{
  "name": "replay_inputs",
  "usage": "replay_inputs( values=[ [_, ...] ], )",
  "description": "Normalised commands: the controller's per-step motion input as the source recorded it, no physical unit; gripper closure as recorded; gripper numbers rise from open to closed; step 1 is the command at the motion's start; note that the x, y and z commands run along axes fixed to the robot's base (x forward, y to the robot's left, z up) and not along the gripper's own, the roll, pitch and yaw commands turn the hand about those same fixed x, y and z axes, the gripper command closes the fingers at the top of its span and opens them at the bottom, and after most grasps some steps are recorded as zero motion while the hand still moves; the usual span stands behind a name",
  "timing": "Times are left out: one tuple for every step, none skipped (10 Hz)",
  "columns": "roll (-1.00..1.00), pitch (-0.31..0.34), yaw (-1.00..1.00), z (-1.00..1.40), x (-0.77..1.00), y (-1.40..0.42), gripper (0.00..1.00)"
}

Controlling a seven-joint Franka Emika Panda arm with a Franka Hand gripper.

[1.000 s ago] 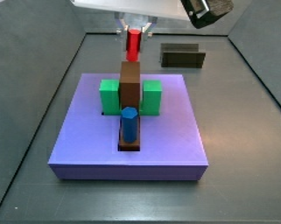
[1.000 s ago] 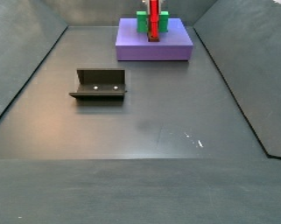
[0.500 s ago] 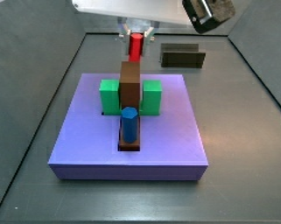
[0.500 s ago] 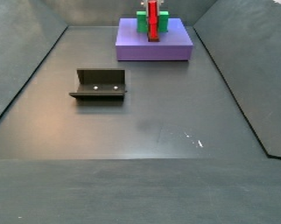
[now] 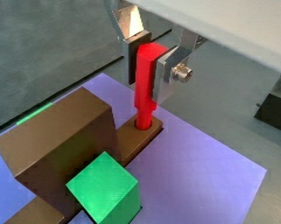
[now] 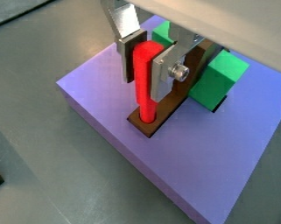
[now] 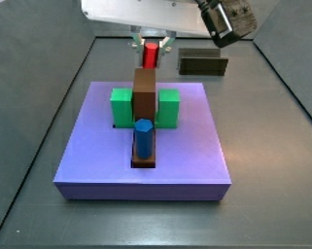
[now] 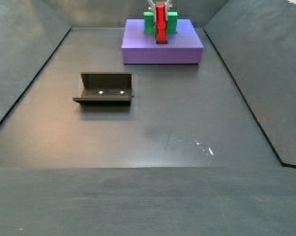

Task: Pick up the red object. Move up. Move to above the board. Insert the red object.
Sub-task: Insert the red object.

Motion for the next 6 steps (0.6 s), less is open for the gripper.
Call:
replay_inputs(
  values=[
    [0.21, 0.000, 0.00, -0.19, 0.00, 0.00, 1.00],
    [0.20, 0.000, 0.00, -0.21, 0.00, -0.02, 1.00],
    [0.15, 0.000, 0.00, -0.23, 0.01, -0.04, 1.00],
    [0.07, 0.000, 0.00, -0.24, 0.12, -0.02, 1.00],
    [0.07, 0.000, 0.00, -0.28, 0.14, 0.00, 1.00],
    [0.09, 0.000, 0.00, -0.30, 0.11, 0.00, 1.00]
  ],
)
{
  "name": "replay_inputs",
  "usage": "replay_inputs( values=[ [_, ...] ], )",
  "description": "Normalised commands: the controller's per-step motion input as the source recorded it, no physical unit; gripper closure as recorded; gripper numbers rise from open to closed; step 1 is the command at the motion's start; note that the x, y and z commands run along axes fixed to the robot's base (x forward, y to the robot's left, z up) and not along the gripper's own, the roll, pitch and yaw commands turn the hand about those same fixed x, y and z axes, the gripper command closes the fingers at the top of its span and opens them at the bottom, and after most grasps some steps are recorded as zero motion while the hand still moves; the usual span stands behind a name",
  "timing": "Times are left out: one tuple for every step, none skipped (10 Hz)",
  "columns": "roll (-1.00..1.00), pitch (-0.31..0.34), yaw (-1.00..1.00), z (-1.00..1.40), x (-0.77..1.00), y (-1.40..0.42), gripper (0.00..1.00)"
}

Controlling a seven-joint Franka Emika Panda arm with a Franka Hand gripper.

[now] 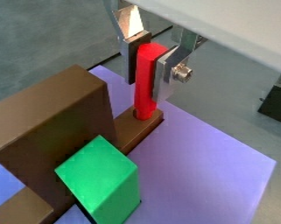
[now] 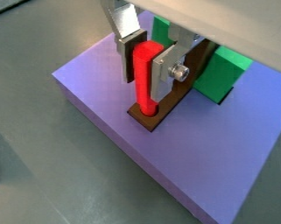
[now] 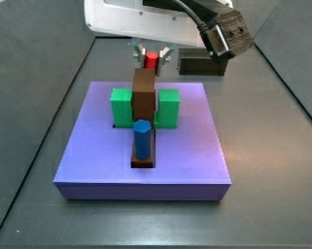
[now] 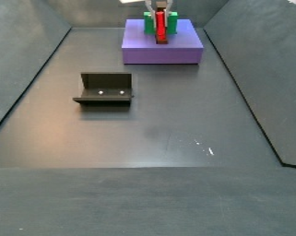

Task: Pick up the red object. Move up. Move to above the board. Insert the red object.
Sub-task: Insert the red object.

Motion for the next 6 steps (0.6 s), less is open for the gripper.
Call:
replay_inputs(
  values=[
    [0.09, 0.000, 0.00, -0.34, 0.01, 0.00, 1.00],
    [0.10, 0.000, 0.00, -0.36, 0.00, 0.00, 1.00],
    [0.12, 0.000, 0.00, -0.36, 0.00, 0.00, 1.00],
    [0.11, 0.000, 0.00, -0.38, 0.00, 0.00, 1.00],
    [0.09, 0.000, 0.00, -0.13, 0.00, 0.00, 1.00],
    [0.00, 0.000, 0.00, 0.00, 0.00, 0.00, 1.00]
  ],
)
